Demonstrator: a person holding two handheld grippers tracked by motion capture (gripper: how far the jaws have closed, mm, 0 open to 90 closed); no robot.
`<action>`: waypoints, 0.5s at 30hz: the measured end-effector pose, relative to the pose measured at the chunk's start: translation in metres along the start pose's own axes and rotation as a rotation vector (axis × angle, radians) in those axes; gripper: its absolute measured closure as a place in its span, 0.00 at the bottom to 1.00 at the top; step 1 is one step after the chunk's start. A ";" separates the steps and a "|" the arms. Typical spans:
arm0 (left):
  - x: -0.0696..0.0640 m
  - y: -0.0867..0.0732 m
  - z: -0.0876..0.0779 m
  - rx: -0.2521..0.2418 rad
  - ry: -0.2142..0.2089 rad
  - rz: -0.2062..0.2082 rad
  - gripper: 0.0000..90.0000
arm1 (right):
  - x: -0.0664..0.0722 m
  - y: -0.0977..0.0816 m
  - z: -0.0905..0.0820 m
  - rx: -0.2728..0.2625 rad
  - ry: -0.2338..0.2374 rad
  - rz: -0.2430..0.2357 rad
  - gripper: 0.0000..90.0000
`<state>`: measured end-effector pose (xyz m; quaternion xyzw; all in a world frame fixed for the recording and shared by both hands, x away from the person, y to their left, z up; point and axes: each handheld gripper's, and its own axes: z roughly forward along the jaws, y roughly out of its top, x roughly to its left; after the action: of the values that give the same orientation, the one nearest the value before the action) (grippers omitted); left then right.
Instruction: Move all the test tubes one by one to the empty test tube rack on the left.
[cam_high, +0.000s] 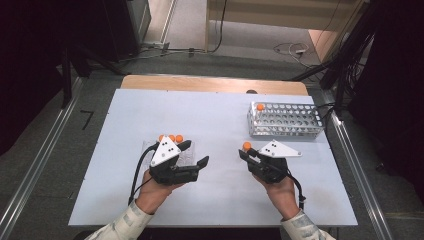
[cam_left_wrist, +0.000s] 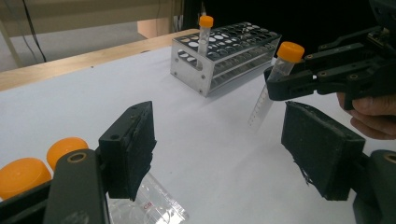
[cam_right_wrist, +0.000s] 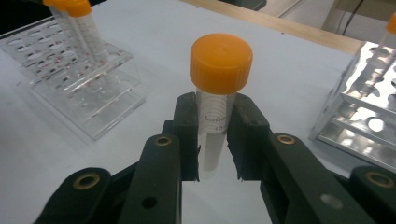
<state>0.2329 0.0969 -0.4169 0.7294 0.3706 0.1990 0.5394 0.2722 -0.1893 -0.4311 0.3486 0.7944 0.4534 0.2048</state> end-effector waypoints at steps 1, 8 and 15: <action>0.000 0.000 0.000 0.002 -0.002 0.001 0.28 | 0.002 0.000 0.001 0.002 0.005 -0.004 0.80; -0.004 -0.001 0.003 0.004 -0.008 0.004 0.28 | 0.011 -0.002 0.004 0.011 0.036 -0.016 0.80; -0.008 -0.002 0.005 0.005 -0.020 0.005 0.29 | 0.018 -0.002 0.006 0.017 0.060 -0.029 0.80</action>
<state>0.2307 0.0878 -0.4195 0.7338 0.3637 0.1922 0.5406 0.2630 -0.1735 -0.4359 0.3250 0.8089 0.4539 0.1844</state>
